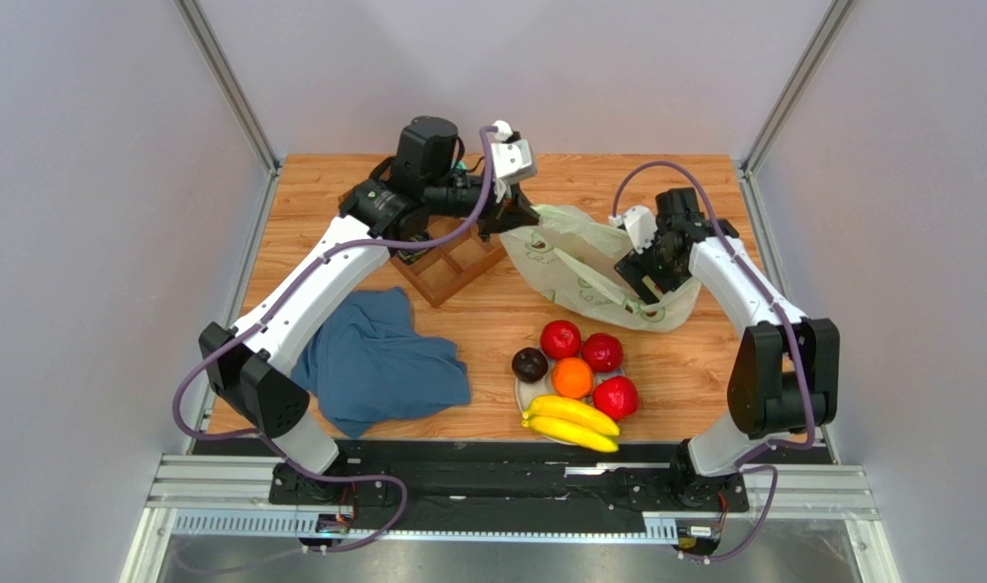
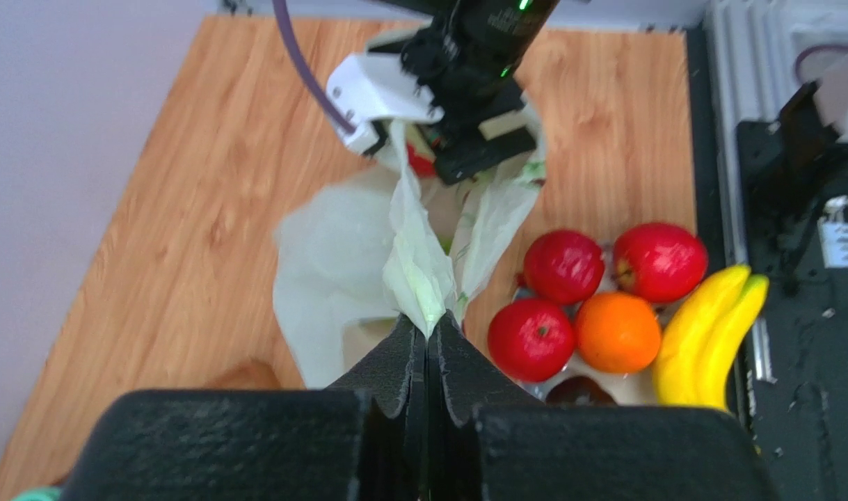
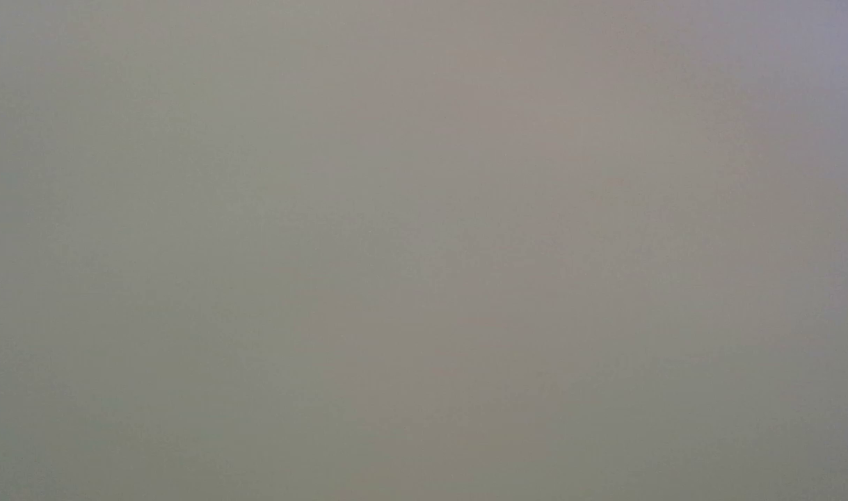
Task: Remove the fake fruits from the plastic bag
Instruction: Adjust the plastic bag at the center of the board.
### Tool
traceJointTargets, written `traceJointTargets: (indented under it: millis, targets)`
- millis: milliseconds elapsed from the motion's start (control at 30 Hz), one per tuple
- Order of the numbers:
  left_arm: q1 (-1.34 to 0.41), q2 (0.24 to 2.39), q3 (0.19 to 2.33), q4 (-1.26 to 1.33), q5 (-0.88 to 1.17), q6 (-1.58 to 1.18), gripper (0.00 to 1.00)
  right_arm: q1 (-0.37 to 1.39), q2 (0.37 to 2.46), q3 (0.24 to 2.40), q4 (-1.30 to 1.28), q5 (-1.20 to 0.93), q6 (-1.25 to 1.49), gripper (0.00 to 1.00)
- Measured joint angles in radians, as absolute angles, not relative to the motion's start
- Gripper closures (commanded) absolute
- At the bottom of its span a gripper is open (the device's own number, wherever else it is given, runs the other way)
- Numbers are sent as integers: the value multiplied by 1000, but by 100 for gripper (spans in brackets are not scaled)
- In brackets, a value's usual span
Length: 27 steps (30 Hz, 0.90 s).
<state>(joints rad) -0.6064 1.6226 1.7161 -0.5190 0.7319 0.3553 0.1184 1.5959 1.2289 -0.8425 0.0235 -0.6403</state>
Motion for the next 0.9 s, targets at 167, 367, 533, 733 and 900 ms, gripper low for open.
traceJointTargets:
  millis: [167,367,533,733,900]
  targets:
    - [-618,1572,1689,-475,809,258,100,111,1473,1100,-782,25,-644,11]
    - [-622,1504,1404,-467,844,202,100,109,1330,841,-830,19,-652,11]
    - [-628,1504,1325,-469,844,176,100,101,1309,901,-899,-72,-652,23]
    - [-632,1498,1353,-444,844,157,100,106,1295,1098,-923,-270,-668,45]
    - [-633,1502,1420,-429,845,138,100,111,1375,1141,-957,-368,-712,56]
